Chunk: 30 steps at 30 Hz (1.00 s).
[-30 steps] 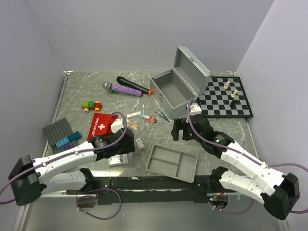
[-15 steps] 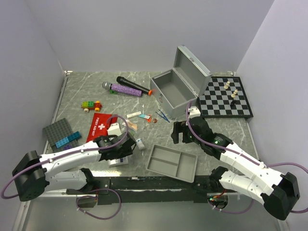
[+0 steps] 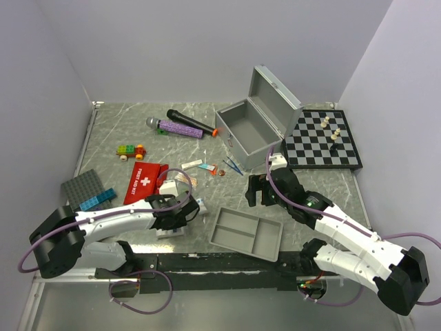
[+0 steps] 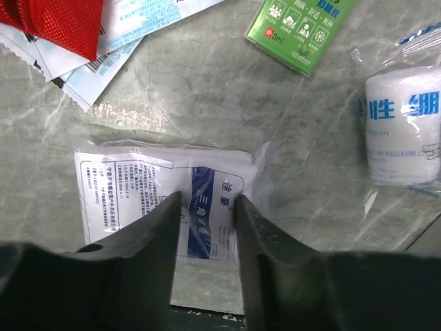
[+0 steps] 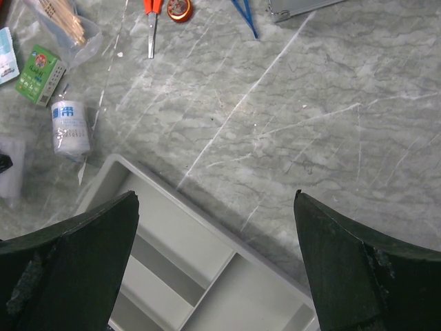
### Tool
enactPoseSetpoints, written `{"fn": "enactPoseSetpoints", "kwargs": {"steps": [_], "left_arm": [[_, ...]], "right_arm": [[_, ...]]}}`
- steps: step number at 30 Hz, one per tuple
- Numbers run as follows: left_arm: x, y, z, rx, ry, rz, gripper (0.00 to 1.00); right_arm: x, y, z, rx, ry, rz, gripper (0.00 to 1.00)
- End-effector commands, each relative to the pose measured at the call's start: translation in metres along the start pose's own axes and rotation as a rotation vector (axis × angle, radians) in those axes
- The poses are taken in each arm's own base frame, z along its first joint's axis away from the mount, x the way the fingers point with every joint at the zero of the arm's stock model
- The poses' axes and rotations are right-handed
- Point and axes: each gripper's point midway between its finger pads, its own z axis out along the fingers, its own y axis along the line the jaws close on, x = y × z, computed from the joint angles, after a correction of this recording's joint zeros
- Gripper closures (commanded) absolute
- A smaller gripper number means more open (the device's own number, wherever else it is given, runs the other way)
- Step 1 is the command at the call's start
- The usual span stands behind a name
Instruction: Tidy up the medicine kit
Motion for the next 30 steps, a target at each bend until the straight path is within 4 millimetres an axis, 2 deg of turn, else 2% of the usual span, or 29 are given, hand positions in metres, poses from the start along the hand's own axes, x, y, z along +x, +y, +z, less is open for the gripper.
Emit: {"fn": "enactPoseSetpoints", "kwargs": {"steps": [1,5,9,14,18,23,27,30], "left_arm": [[0.015,0.001,0.010,0.000,0.041,0.019,0.68],[0.016,0.001,0.011,0.001,0.043,0.019,0.86],[0.008,-0.004,0.000,0.026,0.018,0.012,0.98],[-0.015,-0.020,-0.039,0.119,-0.065,0.021,0.99],[-0.033,-0.055,-0.080,0.295,-0.128,0.117,0.99],[-0.041,-0.095,-0.125,0.455,-0.195,0.285,0.99],[-0.027,-0.140,-0.162,0.634,-0.281,0.495,0.99],[-0.008,-0.169,-0.178,0.719,-0.351,0.686,0.99]], "right_arm": [[-0.006,0.002,0.001,-0.006,-0.027,0.016,0.00],[-0.005,0.001,0.002,0.000,-0.023,0.013,0.00],[-0.006,0.002,0.000,-0.001,-0.024,0.014,0.00],[-0.013,0.003,-0.005,-0.003,-0.038,0.016,0.00],[-0.021,0.004,-0.010,-0.005,-0.059,0.016,0.00],[-0.034,0.004,-0.022,0.002,-0.093,0.010,0.00],[-0.046,-0.006,-0.034,0.058,-0.136,0.047,0.00],[-0.053,-0.018,-0.046,0.109,-0.165,0.098,0.00]]}}
